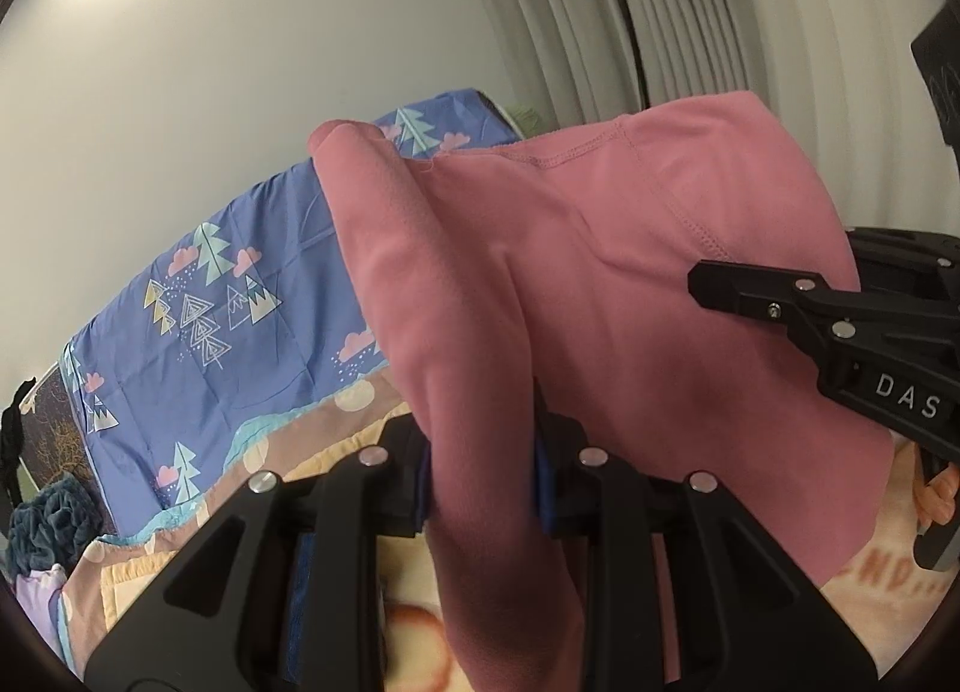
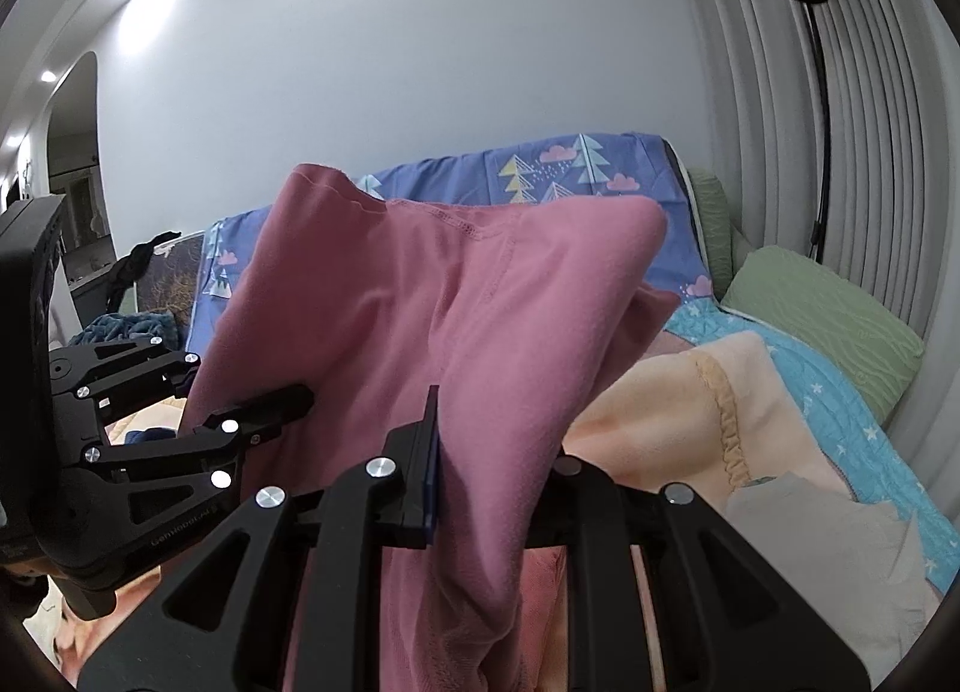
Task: Fold small clothes
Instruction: 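Lift the folded pink shirt with both grippers and carry it across the bed, then lower the shirt beside the folded pink garment and open both grippers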
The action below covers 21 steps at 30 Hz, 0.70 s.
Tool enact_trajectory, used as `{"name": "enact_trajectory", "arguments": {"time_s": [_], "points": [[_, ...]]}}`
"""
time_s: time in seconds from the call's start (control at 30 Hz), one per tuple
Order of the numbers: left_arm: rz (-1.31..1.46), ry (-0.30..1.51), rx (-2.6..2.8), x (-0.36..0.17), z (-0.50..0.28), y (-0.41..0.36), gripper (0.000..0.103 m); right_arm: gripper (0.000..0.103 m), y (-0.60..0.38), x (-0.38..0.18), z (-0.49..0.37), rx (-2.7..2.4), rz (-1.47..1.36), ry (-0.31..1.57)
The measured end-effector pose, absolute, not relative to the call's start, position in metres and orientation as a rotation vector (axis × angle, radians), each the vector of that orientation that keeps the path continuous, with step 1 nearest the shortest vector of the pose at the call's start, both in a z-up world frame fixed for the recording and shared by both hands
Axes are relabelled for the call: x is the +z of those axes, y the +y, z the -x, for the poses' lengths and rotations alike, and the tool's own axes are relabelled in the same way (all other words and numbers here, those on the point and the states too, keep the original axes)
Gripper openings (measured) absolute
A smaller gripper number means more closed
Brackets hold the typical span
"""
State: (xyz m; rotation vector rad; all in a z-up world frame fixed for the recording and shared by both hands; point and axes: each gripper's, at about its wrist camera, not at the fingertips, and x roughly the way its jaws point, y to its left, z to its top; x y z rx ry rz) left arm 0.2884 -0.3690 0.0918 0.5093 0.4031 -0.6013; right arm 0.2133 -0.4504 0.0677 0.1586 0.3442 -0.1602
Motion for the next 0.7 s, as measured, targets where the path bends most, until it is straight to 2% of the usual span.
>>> {"name": "enact_trajectory", "arguments": {"time_s": [0.27, 0.3, 0.37, 0.4, 0.43, 0.47, 0.6, 0.7], "points": [[-0.52, 0.464, -0.578, 0.054, -0.329, -0.382, 0.027, 0.018, -0.457, 0.033, -0.254, -0.189, -0.168, 0.394], [-0.52, 0.464, -0.572, 0.05, -0.333, -0.382, 0.03, 0.018, -0.459, 0.028, -0.261, -0.194, -0.17, 0.402], [-0.536, 0.431, -0.512, 0.036, -0.343, -0.385, 0.046, 0.019, -0.461, 0.021, -0.269, -0.203, -0.162, 0.403], [-0.545, 0.423, -0.481, 0.03, -0.349, -0.384, 0.058, 0.034, -0.462, 0.016, -0.274, -0.233, -0.139, 0.401], [-0.546, 0.441, -0.465, 0.021, -0.354, -0.382, 0.06, 0.048, -0.463, 0.007, -0.279, -0.296, -0.109, 0.413], [-0.538, 0.478, -0.474, 0.013, -0.359, -0.38, 0.061, 0.072, -0.465, -0.003, -0.284, -0.361, -0.091, 0.441], [-0.649, 0.67, -0.489, -0.051, -0.367, -0.372, 0.062, 0.073, -0.488, -0.059, -0.291, -0.407, -0.21, 0.634], [-0.642, 0.611, -0.47, -0.07, -0.352, -0.361, 0.061, 0.073, -0.499, -0.096, -0.286, -0.387, -0.339, 0.769]]}}
